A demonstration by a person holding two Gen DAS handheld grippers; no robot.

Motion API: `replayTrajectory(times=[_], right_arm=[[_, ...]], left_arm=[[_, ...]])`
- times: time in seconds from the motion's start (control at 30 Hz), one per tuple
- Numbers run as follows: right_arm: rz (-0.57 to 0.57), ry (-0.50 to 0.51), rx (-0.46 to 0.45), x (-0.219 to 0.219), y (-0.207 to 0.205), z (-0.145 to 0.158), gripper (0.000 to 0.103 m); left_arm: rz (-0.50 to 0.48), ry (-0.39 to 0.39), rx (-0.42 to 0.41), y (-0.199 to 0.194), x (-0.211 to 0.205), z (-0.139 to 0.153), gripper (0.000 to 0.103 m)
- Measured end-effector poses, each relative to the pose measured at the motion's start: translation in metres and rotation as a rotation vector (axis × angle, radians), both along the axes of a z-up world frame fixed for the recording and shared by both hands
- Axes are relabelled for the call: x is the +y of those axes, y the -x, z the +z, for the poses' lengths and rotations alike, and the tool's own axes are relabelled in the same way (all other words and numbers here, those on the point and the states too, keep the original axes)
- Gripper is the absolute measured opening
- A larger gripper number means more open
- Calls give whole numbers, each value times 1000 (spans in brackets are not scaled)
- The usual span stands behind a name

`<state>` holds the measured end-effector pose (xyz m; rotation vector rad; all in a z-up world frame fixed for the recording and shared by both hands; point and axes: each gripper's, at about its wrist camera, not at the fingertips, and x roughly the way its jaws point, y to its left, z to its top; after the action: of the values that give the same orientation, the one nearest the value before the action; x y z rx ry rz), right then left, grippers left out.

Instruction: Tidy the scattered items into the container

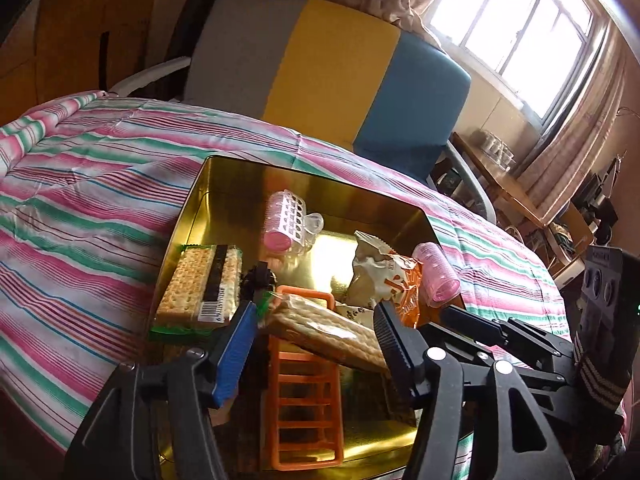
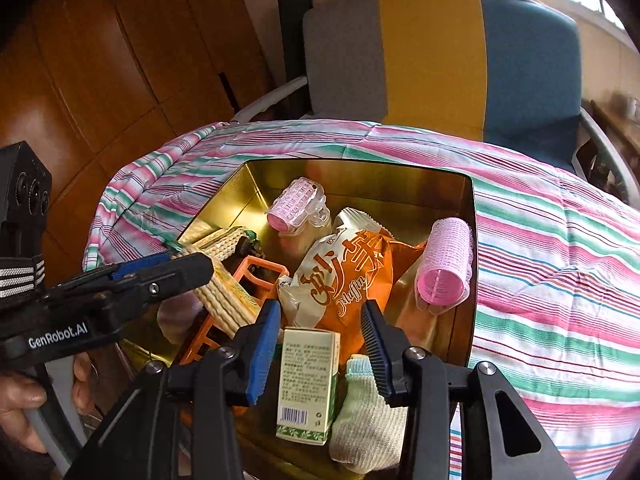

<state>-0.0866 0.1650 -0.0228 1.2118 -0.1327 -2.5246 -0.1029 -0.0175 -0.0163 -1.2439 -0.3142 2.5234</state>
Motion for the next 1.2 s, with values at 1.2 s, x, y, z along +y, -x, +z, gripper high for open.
replayTrajectory(times=[1.2], right_arm=[[-110, -142, 84, 5, -95, -5, 63]], left_arm=[[112, 149, 52, -105, -1, -8, 69]])
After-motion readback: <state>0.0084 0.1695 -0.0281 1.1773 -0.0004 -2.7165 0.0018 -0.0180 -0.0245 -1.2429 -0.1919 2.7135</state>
